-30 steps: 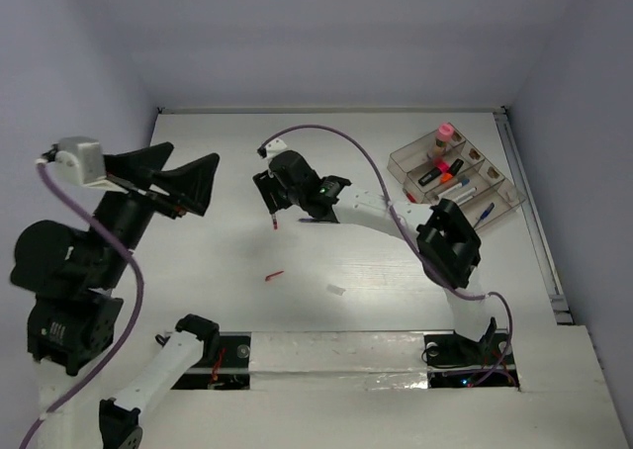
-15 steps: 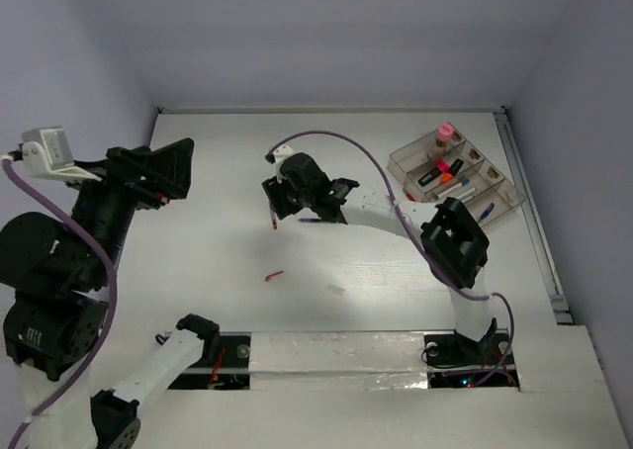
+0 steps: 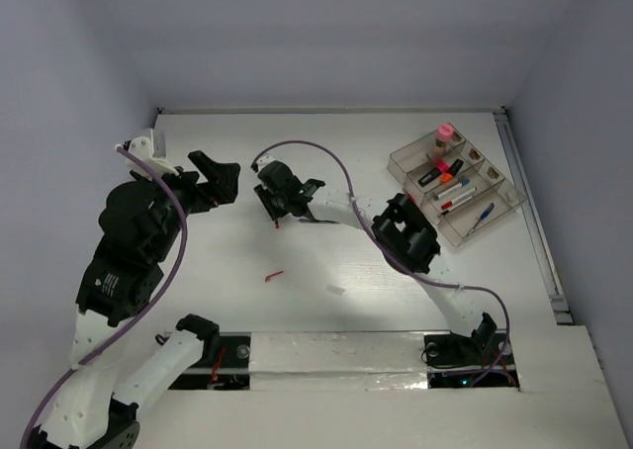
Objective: Sort the stationery into containers
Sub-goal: Pick up the pen from the center of the board.
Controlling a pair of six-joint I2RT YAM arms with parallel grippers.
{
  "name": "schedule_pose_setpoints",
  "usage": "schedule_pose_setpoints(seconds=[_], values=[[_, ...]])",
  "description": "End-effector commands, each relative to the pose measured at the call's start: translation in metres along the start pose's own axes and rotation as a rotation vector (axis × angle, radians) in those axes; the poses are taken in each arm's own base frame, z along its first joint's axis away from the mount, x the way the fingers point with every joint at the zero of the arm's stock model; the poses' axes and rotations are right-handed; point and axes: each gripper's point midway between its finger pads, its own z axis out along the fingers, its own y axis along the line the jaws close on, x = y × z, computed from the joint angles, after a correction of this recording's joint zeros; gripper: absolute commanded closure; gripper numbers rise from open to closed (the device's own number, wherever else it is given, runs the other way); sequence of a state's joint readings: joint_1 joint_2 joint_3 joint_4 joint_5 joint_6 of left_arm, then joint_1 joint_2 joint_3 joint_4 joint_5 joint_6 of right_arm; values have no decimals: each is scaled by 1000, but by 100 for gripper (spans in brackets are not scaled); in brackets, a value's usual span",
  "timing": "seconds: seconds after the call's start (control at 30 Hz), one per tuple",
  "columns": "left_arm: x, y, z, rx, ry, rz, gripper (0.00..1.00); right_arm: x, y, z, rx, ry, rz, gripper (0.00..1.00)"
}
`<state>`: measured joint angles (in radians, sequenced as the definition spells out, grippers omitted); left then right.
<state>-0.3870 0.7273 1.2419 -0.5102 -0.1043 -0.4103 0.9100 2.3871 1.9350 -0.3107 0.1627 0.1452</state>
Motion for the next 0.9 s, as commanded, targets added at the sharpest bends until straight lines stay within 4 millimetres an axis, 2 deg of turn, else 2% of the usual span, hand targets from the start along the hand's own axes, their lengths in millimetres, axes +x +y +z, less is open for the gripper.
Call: schedule_pose_setpoints(seconds=[0.0, 0.07, 0.1, 0.2, 0.23, 0.3, 0.33, 0.37, 0.4, 0.43, 0.47, 0.53, 0.6, 0.67, 0.7, 0.77, 0.8, 0.83, 0.87], values=[[-19, -11, -12, 70, -98, 15, 1, -12, -5, 4, 46, -4, 14, 60], [-15, -13, -15, 94, -95, 17, 1, -6, -4, 9, 69, 12, 2, 68], [-13, -15, -15, 110, -92, 17, 1, 7, 0, 14, 74, 49, -14, 71], [3, -16, -13, 143, -52, 19, 1, 11, -4, 18, 101, 64, -18, 80], [15, -17, -10, 163, -19, 23, 1, 11, -4, 22, 109, 65, -14, 89], [24, -13, -11, 163, -10, 30, 1, 14, -5, 25, 116, 77, -13, 100], [38, -9, -7, 161, 19, 32, 1, 14, -4, 27, 117, 73, 0, 100], [41, -9, -9, 170, 17, 32, 1, 11, -3, 26, 113, 63, 10, 100], [45, -9, -8, 181, 21, 31, 1, 3, 1, 26, 94, 33, 27, 100], [58, -5, -5, 182, 45, 31, 1, -6, 1, 25, 79, 7, 69, 100], [63, -8, -8, 210, 52, 28, 1, -15, 13, 16, 9, -13, 95, 100], [75, -7, -5, 225, 73, 17, 1, -50, 15, 5, -76, -115, 193, 100], [83, -12, -7, 269, 86, 10, 3, -90, 15, -26, -158, -230, 240, 100], [92, -12, -6, 287, 105, 13, 5, -115, 13, -52, -193, -301, 261, 100], [92, -12, -5, 291, 100, 17, 5, -132, 12, -79, -212, -366, 264, 100], [99, -11, -3, 301, 110, 21, 12, -143, 6, -104, -224, -418, 272, 100], [98, -14, -2, 315, 103, 23, 13, -165, 5, -136, -246, -502, 278, 100], [103, -13, 0, 321, 112, 23, 14, -148, 3, -136, -242, -477, 288, 100], [107, -15, 1, 336, 126, 24, 16, -147, -3, -143, -241, -489, 300, 100]])
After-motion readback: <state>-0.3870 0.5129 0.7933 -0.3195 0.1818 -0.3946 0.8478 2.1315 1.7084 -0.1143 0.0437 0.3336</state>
